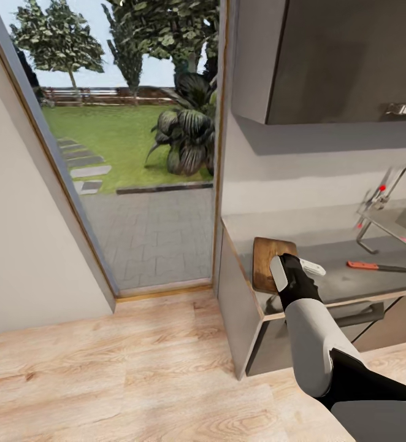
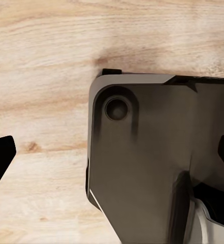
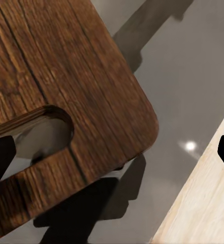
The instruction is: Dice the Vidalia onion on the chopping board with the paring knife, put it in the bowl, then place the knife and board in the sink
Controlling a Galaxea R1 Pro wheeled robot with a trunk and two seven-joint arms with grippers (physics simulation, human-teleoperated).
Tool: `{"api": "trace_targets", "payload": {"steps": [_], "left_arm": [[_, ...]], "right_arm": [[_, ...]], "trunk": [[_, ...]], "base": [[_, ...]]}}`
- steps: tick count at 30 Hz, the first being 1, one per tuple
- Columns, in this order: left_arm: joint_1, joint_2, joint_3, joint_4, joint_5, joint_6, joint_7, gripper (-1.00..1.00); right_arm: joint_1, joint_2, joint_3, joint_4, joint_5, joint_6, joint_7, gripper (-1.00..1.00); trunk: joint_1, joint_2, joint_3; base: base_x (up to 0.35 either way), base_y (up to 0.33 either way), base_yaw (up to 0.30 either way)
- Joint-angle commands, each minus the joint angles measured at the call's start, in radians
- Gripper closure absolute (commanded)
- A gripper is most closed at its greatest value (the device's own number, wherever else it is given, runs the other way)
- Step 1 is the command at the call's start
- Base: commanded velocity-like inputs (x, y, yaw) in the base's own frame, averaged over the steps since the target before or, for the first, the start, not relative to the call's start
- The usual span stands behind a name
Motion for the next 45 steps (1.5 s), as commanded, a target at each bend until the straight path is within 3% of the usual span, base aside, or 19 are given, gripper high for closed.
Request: {"api": "trace_targets", "payload": {"steps": [1, 45], "left_arm": [[0.000, 0.000, 0.002, 0.000, 0.002, -0.002, 0.000, -1.00], [0.000, 0.000, 0.000, 0.000, 0.002, -0.002, 0.000, -1.00]], "right_arm": [[-0.001, 0.001, -0.002, -0.002, -0.003, 0.004, -0.004, -1.00], [-0.001, 0.001, -0.002, 0.018, -0.003, 0.003, -0.002, -1.00]], "trunk": [[0.001, -0.002, -0.003], [0.001, -0.002, -0.066]], "base": [[0.025, 0.024, 0.000], [0.009, 0.006, 0.000]]}}
